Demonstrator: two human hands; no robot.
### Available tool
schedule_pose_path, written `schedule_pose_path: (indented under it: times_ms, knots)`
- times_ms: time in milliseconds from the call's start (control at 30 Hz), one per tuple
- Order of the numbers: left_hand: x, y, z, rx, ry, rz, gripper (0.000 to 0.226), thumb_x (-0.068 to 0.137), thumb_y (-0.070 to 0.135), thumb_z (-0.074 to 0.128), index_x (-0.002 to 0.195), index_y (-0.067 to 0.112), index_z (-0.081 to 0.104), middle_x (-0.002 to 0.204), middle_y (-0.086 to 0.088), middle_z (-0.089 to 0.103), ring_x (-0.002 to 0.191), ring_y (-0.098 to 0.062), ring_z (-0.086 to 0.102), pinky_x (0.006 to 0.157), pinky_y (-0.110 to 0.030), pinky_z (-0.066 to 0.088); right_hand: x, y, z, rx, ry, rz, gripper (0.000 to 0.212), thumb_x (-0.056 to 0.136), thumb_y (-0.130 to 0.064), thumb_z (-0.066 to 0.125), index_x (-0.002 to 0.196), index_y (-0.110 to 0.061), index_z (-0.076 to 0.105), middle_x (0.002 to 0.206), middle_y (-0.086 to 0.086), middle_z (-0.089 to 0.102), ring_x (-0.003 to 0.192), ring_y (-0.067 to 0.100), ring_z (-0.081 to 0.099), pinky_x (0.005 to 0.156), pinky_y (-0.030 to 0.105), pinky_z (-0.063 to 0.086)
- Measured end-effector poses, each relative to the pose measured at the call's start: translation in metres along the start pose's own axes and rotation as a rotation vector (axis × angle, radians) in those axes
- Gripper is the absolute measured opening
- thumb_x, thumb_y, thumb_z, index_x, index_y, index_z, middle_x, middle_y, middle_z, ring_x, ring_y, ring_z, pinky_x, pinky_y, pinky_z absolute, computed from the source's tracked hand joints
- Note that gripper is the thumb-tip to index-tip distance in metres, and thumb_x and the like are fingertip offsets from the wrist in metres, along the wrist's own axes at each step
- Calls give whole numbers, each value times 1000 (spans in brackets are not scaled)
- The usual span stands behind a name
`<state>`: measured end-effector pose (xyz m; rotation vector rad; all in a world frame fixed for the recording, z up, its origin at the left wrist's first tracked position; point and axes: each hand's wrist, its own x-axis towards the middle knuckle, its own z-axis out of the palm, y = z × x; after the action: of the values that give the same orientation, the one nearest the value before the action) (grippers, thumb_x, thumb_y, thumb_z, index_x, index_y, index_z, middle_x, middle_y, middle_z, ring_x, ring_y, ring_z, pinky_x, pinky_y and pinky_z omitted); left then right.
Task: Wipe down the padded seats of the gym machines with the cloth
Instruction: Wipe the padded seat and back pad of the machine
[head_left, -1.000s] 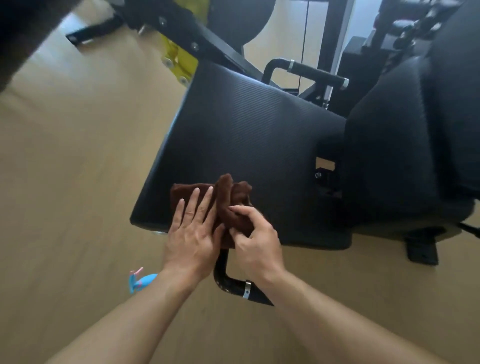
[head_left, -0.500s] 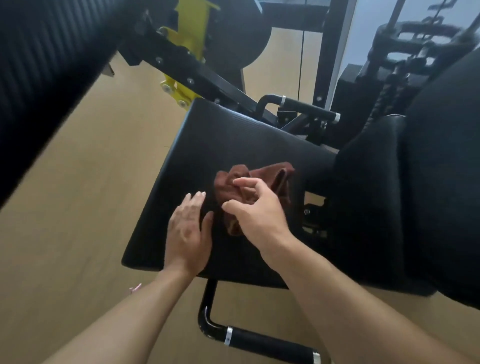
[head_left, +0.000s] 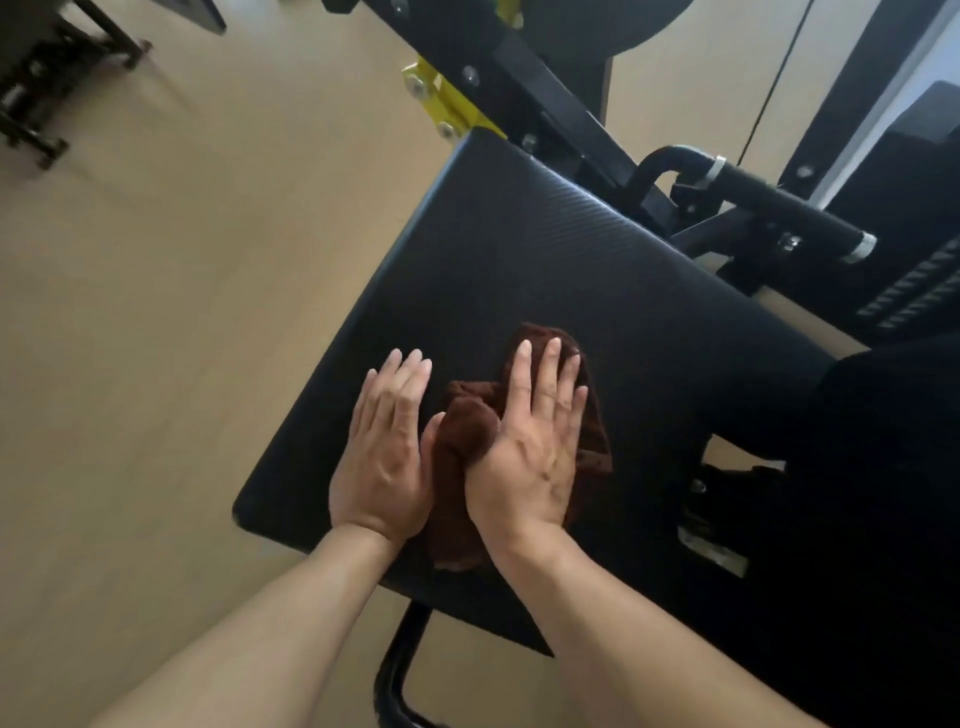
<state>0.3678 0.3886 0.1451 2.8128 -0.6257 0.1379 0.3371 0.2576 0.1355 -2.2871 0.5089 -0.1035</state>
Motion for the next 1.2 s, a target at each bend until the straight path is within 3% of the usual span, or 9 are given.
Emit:
schedule_pose_path:
  times_ms: [233,367,500,567,700,833,1033,1100,1200]
  knots:
    - [-3,0,-1,-28,25,6,61,104,47,32,153,12,20,159,-15,33,155,-27,17,125,-53,14,4,6,11,187,23,-264,53,104,-41,40,152,-20,43,167,5,21,157,19,1,127,35,2]
    - [0,5,-1,-29,81,-53,50,108,38,26,151,12,24,157,-16,37,154,-26,20,125,-54,17,36,13,5,85,-105,-481,52,104,-38,31,152,-20,43,166,5,25,157,21,6,128,37,6]
    - [-1,6,-1,-75,111,-49,50,108,36,22,149,9,29,157,-17,36,153,-29,23,123,-56,20,89,12,-3,135,-142,-659,47,103,-12,46,150,-12,45,162,8,35,155,23,17,127,35,10]
    - [-2,6,0,-104,141,-58,48,107,32,28,148,8,30,158,-18,34,152,-31,24,124,-54,20,102,8,-5,146,-75,-601,53,102,-13,52,153,-11,39,164,10,29,156,24,15,127,35,8]
    - [-3,6,-2,-140,160,-61,51,107,35,28,148,6,30,159,-21,32,152,-33,24,122,-55,21,59,-6,1,163,112,-141,63,97,-28,55,155,-14,34,165,5,26,156,18,8,128,36,0]
    - [-7,7,-6,-161,121,31,63,103,52,25,148,8,27,159,-24,29,152,-34,24,117,-62,27,-2,8,6,116,-98,-382,57,104,-36,33,158,-19,30,166,-1,26,157,13,1,127,38,-2]
    - [-4,10,-5,-89,83,14,70,102,58,27,151,8,24,161,-21,27,153,-30,22,118,-59,29,62,16,-14,11,-206,-605,56,101,-36,24,152,-22,44,158,-4,42,155,15,18,127,35,6]
    - [-4,7,-4,-5,80,50,65,104,51,30,151,6,26,161,-20,28,153,-30,21,121,-55,24,98,14,-24,8,-173,-607,55,101,-35,25,149,-23,47,157,-4,45,154,19,19,127,31,3]
    - [-4,7,-2,101,102,64,62,105,46,32,152,6,28,162,-18,27,154,-29,19,125,-50,17,143,5,-31,22,-74,-394,51,102,-27,29,151,-28,43,162,-5,35,156,20,9,125,28,-4]
